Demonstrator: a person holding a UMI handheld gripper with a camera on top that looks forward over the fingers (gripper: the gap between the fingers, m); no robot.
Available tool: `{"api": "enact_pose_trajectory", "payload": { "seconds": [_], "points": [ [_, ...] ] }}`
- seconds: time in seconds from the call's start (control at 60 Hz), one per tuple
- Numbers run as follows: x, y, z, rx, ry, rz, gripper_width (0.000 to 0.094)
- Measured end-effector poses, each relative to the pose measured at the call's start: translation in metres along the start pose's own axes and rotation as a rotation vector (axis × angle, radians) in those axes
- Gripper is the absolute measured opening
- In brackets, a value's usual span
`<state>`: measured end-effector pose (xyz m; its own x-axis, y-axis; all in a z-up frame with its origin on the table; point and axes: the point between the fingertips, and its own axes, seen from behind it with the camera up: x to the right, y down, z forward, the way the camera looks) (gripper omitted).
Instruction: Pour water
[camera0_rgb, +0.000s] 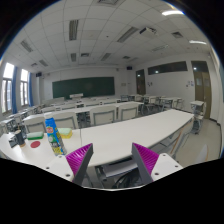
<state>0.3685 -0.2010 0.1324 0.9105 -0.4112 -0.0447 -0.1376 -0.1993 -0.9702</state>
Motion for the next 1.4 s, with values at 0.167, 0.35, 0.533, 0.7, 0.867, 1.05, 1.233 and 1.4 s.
{"api": "enact_pose_trajectory", "payload": {
  "seconds": [0.167,0.35,0.533,0.7,0.867,1.05,1.233,1.4],
  "points": [
    [-0.053,-0.001,0.004,0.006,-0.069,-0.040,0.0833],
    [-0.134,-0.003,0.021,0.024,-0.207,-0.050,0.0833],
    [-0.223,0.018,0.064,-0.003,-0.350,-0.048,0.0833],
    [-0.267,0.026,0.114,0.015,-0.365,-0.049,0.0831],
    [-0.295,0.038,0.157,0.018,-0.326,-0.060,0.0775],
    [-0.282,0.033,0.165,0.083,-0.223,-0.062,0.0446],
    [-0.294,0.034,0.166,0.080,-0.205,-0.155,0.0369],
    [-0.324,-0.016,0.153,0.151,-0.135,-0.507,0.0370]
  ]
}}
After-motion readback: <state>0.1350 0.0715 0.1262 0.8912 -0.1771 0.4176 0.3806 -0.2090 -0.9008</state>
